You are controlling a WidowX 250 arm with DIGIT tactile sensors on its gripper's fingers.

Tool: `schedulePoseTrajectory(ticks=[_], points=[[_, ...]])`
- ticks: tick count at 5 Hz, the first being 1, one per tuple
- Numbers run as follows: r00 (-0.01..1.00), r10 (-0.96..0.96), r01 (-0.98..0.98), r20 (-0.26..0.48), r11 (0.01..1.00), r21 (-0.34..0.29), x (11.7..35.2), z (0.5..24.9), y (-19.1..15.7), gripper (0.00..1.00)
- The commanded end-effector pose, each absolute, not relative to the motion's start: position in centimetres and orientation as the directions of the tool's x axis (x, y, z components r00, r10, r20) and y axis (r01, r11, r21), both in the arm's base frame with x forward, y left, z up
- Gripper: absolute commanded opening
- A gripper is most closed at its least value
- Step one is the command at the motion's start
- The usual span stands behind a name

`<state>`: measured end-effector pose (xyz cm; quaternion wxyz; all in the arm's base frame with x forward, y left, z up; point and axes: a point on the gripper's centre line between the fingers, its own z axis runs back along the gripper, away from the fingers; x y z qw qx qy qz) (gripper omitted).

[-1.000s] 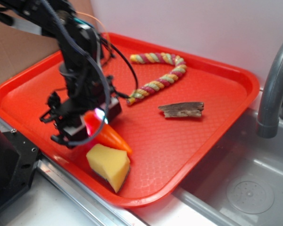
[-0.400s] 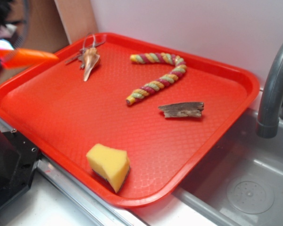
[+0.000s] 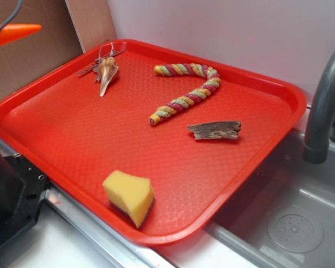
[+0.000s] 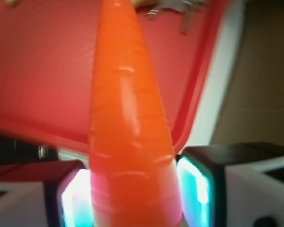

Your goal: Grab the carrot.

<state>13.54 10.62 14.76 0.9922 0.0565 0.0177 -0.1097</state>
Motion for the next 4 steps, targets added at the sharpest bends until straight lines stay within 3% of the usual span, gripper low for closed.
schedulePoseTrajectory(ticks=[1, 2, 3, 4], points=[[0.999, 0.045, -0.05, 0.026, 0.973, 0.225, 18.1, 16.9, 4.0, 0.0], [0.99, 0.087, -0.115, 0.115, 0.956, 0.271, 18.8, 17.3, 0.8, 0.0], [0.991, -0.061, 0.026, 0.116, 0.96, 0.28, 19.3, 17.3, -0.6, 0.0], [0.984, -0.106, 0.068, 0.144, 0.967, 0.244, 19.2, 17.9, -0.9, 0.0]])
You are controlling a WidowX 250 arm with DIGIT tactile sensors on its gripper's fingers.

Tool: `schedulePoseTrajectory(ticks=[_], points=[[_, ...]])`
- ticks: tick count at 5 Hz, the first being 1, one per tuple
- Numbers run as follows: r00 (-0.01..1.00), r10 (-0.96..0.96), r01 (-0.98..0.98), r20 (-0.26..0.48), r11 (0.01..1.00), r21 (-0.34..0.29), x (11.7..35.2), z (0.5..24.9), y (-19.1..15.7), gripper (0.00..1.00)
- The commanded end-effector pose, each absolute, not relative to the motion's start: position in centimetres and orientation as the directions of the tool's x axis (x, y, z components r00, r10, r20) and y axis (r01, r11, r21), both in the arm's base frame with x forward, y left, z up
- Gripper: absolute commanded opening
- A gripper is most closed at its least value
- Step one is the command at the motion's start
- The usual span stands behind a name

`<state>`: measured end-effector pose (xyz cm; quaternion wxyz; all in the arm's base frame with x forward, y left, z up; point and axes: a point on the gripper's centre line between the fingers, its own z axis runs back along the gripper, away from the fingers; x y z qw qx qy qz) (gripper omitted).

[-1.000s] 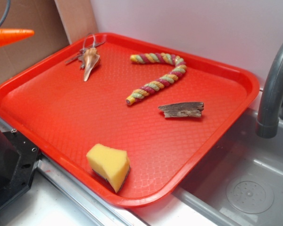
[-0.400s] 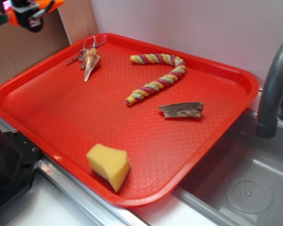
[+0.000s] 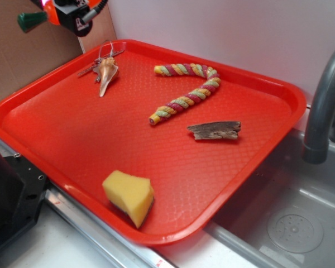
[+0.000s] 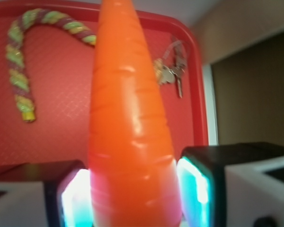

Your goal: Grab the carrot.

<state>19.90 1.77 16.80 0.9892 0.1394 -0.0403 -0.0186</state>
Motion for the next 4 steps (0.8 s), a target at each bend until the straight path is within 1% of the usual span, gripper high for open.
schedulePoseTrajectory(ticks=[1, 2, 3, 4], points=[[0.975, -0.145, 0.104, 0.17, 0.967, 0.232, 19.3, 18.8, -1.2, 0.0], [0.973, -0.151, 0.112, 0.172, 0.969, 0.22, 19.4, 18.5, -1.0, 0.0], [0.974, -0.162, 0.126, 0.155, 0.967, 0.22, 19.2, 17.1, -0.6, 0.0], [0.983, -0.145, 0.108, 0.114, 0.954, 0.278, 18.8, 16.6, -0.6, 0.0]])
